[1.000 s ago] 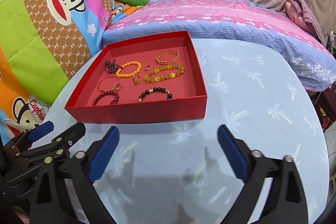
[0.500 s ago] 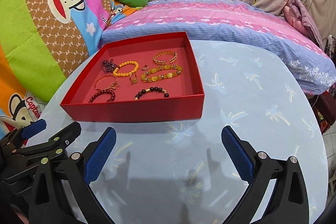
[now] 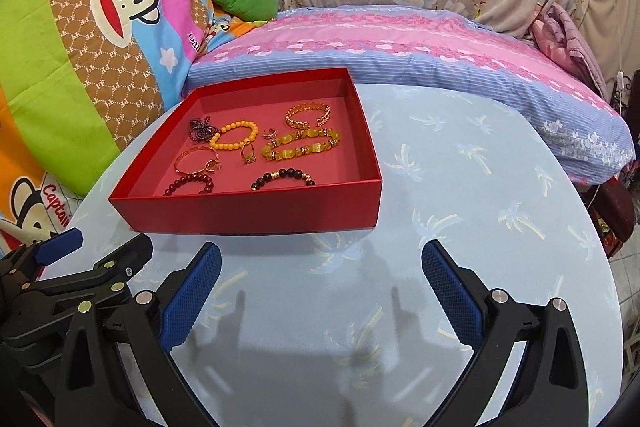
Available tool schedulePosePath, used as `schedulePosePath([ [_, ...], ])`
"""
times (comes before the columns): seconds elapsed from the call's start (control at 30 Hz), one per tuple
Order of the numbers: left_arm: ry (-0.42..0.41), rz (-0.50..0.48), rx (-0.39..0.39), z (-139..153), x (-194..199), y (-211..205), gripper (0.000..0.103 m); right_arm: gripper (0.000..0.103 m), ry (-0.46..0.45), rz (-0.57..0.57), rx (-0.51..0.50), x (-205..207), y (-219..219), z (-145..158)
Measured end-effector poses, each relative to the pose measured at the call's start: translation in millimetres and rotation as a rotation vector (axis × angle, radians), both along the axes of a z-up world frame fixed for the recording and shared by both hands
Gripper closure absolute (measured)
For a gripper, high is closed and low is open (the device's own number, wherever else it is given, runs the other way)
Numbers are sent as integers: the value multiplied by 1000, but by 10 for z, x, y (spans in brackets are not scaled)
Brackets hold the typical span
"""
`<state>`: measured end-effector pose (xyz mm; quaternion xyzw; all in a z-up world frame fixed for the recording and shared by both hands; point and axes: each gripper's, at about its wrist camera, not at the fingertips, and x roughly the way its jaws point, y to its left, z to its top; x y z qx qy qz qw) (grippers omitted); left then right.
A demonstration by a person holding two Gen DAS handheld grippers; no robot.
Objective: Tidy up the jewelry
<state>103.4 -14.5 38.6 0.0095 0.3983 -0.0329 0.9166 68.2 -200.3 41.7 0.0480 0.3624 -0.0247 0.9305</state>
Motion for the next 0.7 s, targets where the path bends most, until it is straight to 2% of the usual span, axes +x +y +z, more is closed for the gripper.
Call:
schedulePosePath([
  [0.7, -26, 13, 18, -42, 6, -17, 11, 6, -26, -23, -7, -23, -21, -51],
])
